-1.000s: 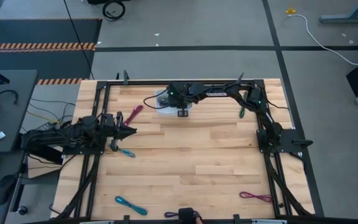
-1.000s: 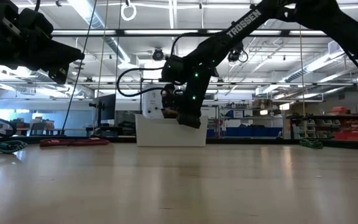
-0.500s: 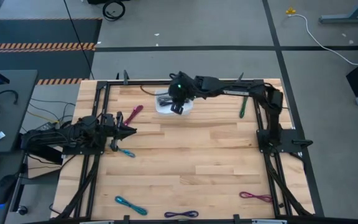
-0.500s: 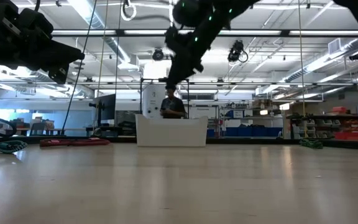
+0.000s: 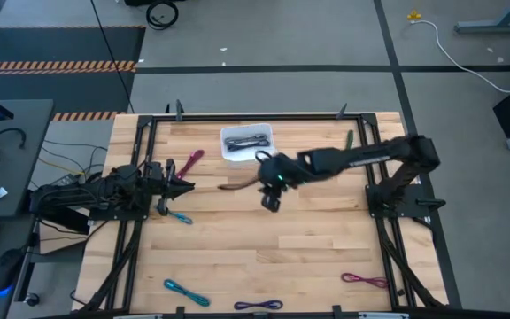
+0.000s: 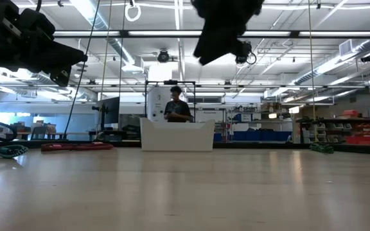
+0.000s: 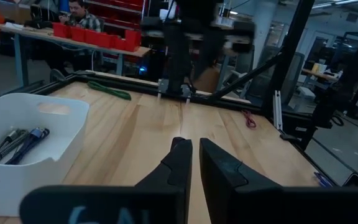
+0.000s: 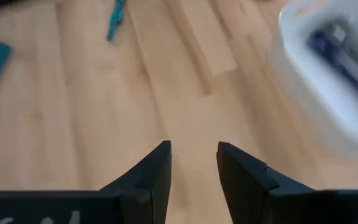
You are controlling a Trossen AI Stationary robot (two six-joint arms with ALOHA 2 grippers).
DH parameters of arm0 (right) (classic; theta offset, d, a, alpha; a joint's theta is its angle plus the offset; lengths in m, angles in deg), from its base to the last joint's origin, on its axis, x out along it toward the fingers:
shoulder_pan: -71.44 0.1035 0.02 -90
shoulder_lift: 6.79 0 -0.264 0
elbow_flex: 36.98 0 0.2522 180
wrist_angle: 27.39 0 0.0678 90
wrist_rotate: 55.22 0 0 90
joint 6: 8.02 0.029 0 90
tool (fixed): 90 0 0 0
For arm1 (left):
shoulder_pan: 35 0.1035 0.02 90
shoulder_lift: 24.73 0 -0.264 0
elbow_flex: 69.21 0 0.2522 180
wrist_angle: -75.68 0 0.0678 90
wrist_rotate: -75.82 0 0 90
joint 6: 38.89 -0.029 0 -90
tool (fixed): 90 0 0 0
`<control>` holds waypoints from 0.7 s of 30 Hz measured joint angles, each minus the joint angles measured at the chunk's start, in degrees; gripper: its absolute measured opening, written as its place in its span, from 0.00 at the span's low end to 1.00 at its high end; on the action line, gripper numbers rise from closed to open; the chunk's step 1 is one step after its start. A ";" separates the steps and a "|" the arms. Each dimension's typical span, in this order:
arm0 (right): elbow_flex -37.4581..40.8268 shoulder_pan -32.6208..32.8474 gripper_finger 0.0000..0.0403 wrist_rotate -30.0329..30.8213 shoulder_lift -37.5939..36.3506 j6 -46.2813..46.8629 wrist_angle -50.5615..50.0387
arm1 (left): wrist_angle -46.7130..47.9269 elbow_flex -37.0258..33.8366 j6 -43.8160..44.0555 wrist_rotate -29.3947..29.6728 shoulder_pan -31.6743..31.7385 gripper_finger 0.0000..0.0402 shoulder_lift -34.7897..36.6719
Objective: Pick and place USB-C Cables
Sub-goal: Put the top black blue charger cable into the white bin
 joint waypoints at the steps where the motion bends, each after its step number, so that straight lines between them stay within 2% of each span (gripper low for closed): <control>1: 1.08 1.44 0.33 0.99 -1.22 3.37 -0.01 | -0.09 0.00 0.04 0.00 0.02 0.09 0.02; 6: 4.81 9.01 0.33 5.29 -7.04 20.37 -1.11 | -4.00 0.00 1.88 0.00 0.02 0.08 0.00; 10: 5.11 14.33 0.33 9.24 -9.89 29.89 -4.32 | -13.51 0.00 17.56 0.26 0.02 0.08 0.00; 13: 5.13 17.46 0.33 13.17 -10.73 33.60 -7.99 | -23.30 0.00 26.39 3.90 0.02 0.09 0.02; 18: 5.13 19.78 0.33 19.76 -11.08 36.26 -13.73 | -37.25 0.00 29.03 11.89 0.03 0.08 0.03; 21: 5.16 19.82 0.33 21.28 -11.09 34.24 -15.16 | -43.03 0.00 34.19 17.41 0.04 0.07 0.02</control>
